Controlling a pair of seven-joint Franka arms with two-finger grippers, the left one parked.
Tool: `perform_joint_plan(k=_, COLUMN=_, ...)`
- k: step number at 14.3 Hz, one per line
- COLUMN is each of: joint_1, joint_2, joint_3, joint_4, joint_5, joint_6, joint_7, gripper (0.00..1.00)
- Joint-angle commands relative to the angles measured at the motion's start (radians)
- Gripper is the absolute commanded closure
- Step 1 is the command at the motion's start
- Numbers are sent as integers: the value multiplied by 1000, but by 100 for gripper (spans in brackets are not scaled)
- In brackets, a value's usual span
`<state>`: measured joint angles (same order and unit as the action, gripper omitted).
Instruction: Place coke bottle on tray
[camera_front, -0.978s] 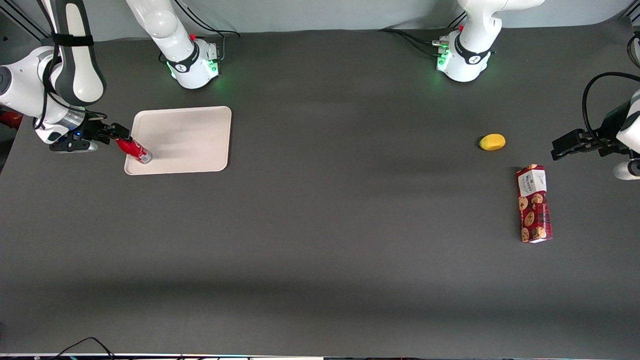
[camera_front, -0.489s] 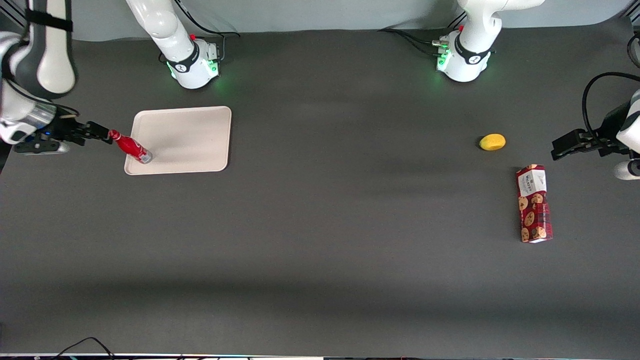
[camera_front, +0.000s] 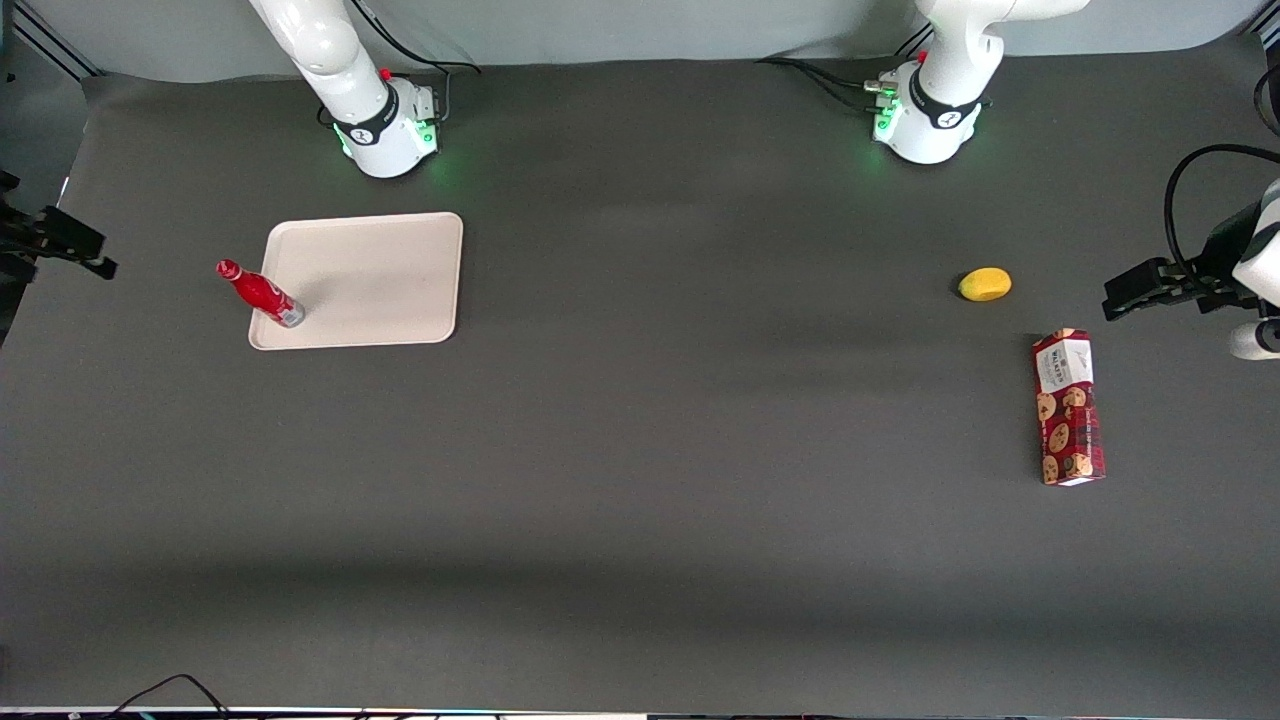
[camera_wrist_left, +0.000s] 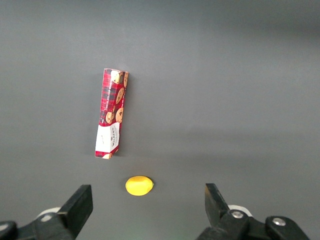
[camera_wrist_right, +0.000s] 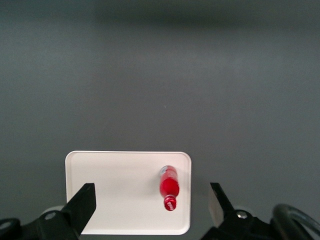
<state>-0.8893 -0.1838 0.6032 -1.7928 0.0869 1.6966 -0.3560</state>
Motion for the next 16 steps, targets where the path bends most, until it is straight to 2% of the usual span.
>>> perform_joint_plan(k=1, joint_1=432, joint_2=144, joint_3=-289, joint_4=182, joint_5=-165, joint_6=-72, joint_7=195, gripper=0)
perform_joint_plan(k=2, joint_1=590, joint_2=161, joint_3=-416, joint_4=217, joint_5=-161, joint_6=-95, joint_7=262, gripper=0)
perform_joint_plan(k=3, joint_1=716, joint_2=175, joint_3=-509, joint_4=248, joint_5=-153, joint_6=-104, joint_7=285, gripper=0)
perform_joint_plan(k=4, joint_1=836, joint_2=181, joint_3=-587, joint_4=257, joint_5=-148, joint_6=-106, joint_7=322, gripper=0)
perform_joint_plan(k=5, joint_1=910, joint_2=184, joint_3=-632, joint_4=257, joint_5=-148, joint_6=-104, joint_7=407, gripper=0)
perform_joint_plan(k=8, joint_1=914, joint_2=219, joint_3=-616, joint_4=259, joint_5=-151, joint_6=-92, joint_7=439, gripper=0)
perform_joint_plan(k=9, joint_1=896, joint_2=227, joint_3=-608, joint_4=263, joint_5=-141, joint_6=-85, joint_7=424, gripper=0)
perform_joint_plan(k=11, joint_1=894, joint_2=225, joint_3=-622, joint_4=267, joint_5=-75, joint_6=-94, joint_7=356, gripper=0)
perform_joint_plan(k=13, joint_1=877, joint_2=216, joint_3=-622, joint_4=254, joint_5=-76, joint_6=-98, joint_7=345, gripper=0)
perform_joint_plan(k=16, joint_1=871, joint_2=131, joint_3=-622, joint_4=129, joint_5=-75, joint_6=-68, joint_7=348, gripper=0)
